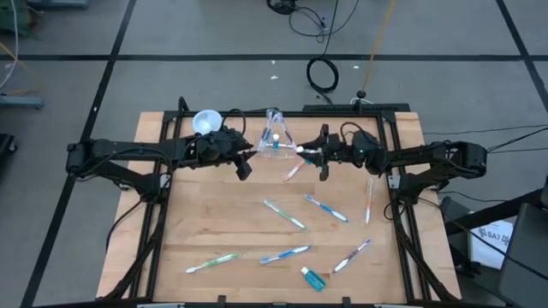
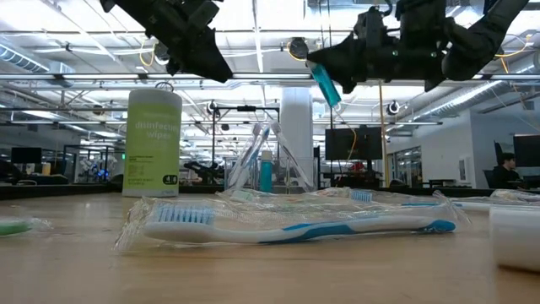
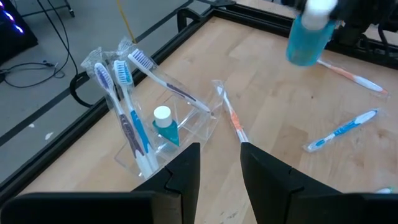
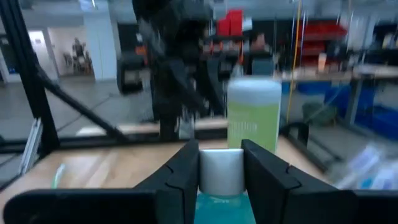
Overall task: Pick & Place toothbrushing station
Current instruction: Put the top mouthwash into the transparent organizer
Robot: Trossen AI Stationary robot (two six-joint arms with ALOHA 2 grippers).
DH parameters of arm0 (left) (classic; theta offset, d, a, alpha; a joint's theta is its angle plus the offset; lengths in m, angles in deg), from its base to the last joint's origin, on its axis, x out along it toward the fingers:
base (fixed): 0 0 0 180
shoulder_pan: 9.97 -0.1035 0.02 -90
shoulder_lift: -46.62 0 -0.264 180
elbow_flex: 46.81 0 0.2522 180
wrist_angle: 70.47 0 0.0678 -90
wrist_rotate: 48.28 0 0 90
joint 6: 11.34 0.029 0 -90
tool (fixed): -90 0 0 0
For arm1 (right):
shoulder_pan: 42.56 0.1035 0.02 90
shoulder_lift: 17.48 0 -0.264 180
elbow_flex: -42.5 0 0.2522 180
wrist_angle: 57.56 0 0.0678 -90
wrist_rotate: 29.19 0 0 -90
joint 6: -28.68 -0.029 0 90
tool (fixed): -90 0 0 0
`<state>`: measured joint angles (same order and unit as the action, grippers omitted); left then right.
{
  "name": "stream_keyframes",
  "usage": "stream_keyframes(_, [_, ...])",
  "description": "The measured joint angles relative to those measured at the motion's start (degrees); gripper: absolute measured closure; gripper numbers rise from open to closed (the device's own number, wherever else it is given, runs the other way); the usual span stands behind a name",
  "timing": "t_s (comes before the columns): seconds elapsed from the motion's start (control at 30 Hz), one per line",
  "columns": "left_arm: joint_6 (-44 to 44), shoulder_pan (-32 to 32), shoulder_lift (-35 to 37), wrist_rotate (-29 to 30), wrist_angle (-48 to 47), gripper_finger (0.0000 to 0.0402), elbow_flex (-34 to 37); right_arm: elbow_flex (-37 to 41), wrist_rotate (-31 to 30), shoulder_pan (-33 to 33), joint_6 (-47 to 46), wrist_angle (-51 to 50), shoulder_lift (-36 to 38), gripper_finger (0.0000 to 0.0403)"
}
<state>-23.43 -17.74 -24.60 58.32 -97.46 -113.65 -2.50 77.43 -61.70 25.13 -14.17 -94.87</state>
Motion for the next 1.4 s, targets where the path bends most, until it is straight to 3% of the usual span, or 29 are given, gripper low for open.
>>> stream_keyframes(0.27, [0.75, -0.02, -0.02, -0.31, 3.6, 0.0282, 0.0, -0.02, 0.02, 0.09, -0.34, 9.07, -3.44, 0.0307])
stream_keyframes(0.47, [6.18, 0.0, -0.27, -5.24, 8.49, 0.0282, 0.0, -1.12, 0.37, 0.09, -1.76, 11.82, -4.03, 0.0307])
stream_keyframes(0.7, [18.0, 0.03, -7.27, -15.92, 19.93, 0.0281, -0.06, -1.27, 10.59, 0.09, -1.82, 11.05, -4.07, 0.0307])
stream_keyframes(0.83, [23.8, -0.76, -11.85, -18.65, 26.63, 0.0279, -0.02, -1.27, 16.59, 0.09, -2.26, 10.64, -4.07, 0.0307])
stream_keyframes(1.07, [23.09, -2.1, -17.76, -31.64, 39.29, 0.0222, -0.02, -1.27, 17.69, 0.09, -2.92, 10.1, -4.07, 0.0307])
stream_keyframes(1.23, [25.53, -2.08, -21.81, -34.9, 47.11, 0.0169, -0.09, -1.27, 17.75, 0.09, -2.86, 10.25, -4.07, 0.0307])
stream_keyframes(1.4, [24.83, -2.08, -25.98, -36.06, 47.6, 0.0132, -3.86, -1.27, 17.83, 0.09, -2.87, 10.31, -4.07, 0.0307])
